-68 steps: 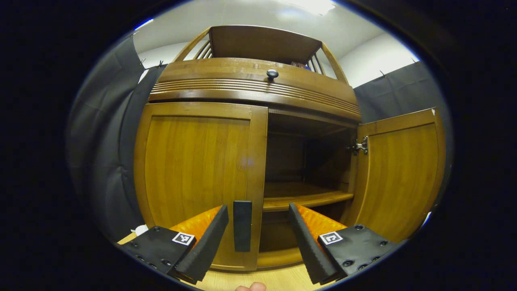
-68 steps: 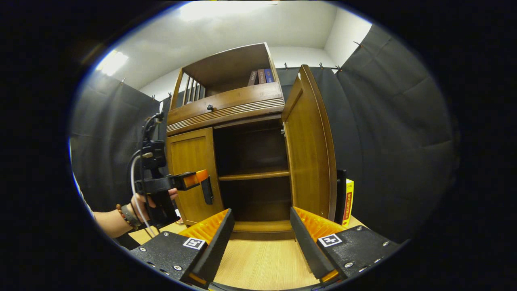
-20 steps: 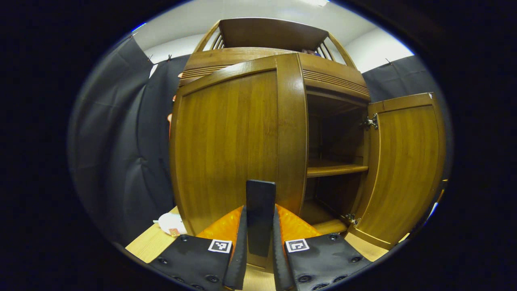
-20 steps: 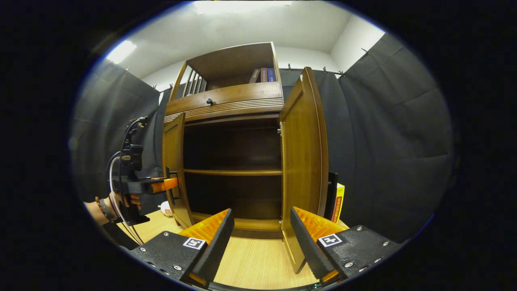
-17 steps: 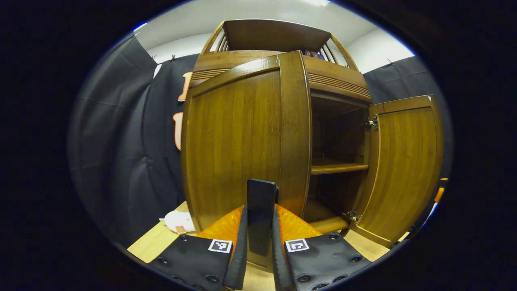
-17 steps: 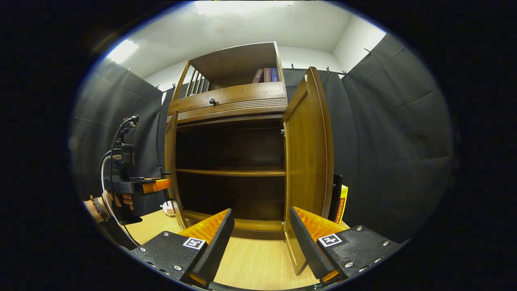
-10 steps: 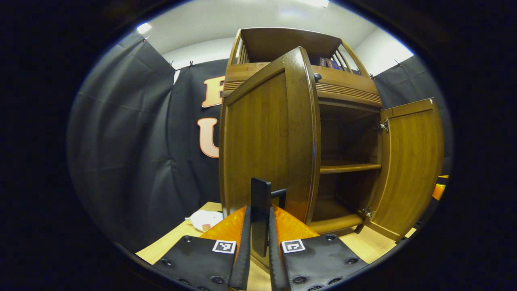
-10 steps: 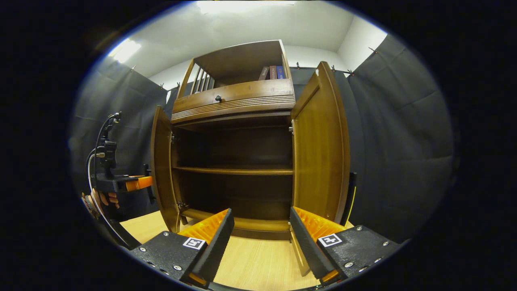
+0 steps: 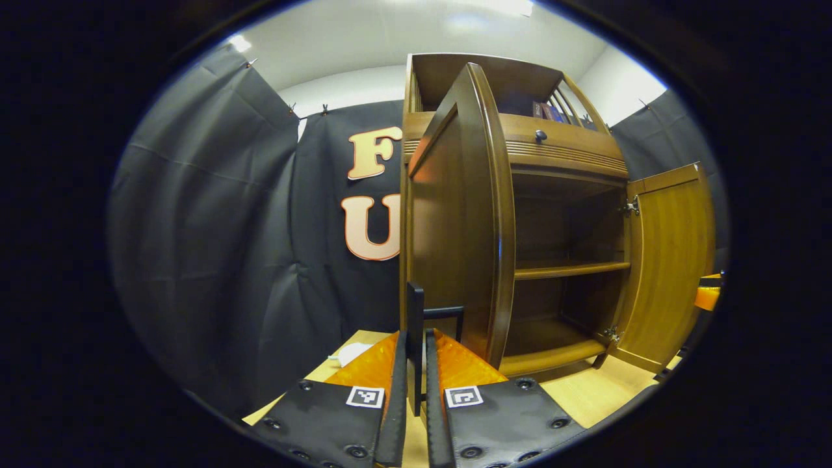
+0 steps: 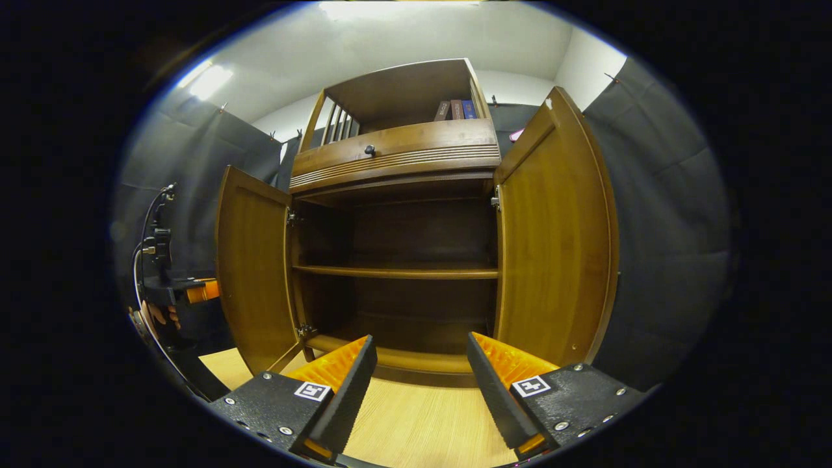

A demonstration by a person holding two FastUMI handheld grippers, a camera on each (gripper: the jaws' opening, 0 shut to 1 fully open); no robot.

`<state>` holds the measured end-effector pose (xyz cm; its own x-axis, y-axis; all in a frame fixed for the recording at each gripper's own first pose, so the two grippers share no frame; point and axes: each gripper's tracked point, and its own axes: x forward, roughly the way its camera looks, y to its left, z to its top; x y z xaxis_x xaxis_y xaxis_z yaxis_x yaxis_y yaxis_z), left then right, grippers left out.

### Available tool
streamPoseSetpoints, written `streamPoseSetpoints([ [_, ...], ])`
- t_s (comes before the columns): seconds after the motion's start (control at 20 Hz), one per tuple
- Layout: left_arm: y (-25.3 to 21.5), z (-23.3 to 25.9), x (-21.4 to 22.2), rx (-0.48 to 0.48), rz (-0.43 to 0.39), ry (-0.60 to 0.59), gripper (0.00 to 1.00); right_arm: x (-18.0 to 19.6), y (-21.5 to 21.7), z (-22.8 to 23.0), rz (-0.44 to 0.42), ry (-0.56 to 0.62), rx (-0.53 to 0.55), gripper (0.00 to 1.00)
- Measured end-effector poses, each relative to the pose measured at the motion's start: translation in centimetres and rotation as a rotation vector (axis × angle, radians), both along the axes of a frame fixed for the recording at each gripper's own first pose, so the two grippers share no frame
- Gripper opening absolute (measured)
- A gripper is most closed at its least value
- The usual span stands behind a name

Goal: Open the right door of the double-door shoe cabinet with the right hand, and open the left door with the left hand.

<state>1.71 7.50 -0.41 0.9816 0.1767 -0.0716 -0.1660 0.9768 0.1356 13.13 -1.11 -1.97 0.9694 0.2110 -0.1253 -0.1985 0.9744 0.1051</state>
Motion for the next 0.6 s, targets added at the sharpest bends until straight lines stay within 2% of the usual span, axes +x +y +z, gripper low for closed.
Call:
streamPoseSetpoints([
  [0.1,1.7,0.2,-0.4,-0.003,0.005,-0.019,0.14,0.1,0.5,-0.2,0.000,0.008,0.001,0.86],
  [0.15,2.2,0.3,-0.5,-0.007,-0.005,-0.023,0.05,0.1,0.8,-0.4,0.001,0.015,-0.002,0.86],
  [0.25,2.9,0.5,-0.4,-0.003,-0.037,-0.023,0.22,0.1,1.2,-0.6,0.002,0.022,-0.014,0.86],
  [0.3,3.0,0.4,-0.4,-0.002,-0.059,-0.021,0.14,0.2,1.5,-0.6,0.003,0.022,-0.017,0.86],
  [0.6,6.9,0.7,-0.3,-0.078,-0.180,-0.010,0.14,1.1,4.3,0.1,0.016,0.003,-0.013,0.86],
])
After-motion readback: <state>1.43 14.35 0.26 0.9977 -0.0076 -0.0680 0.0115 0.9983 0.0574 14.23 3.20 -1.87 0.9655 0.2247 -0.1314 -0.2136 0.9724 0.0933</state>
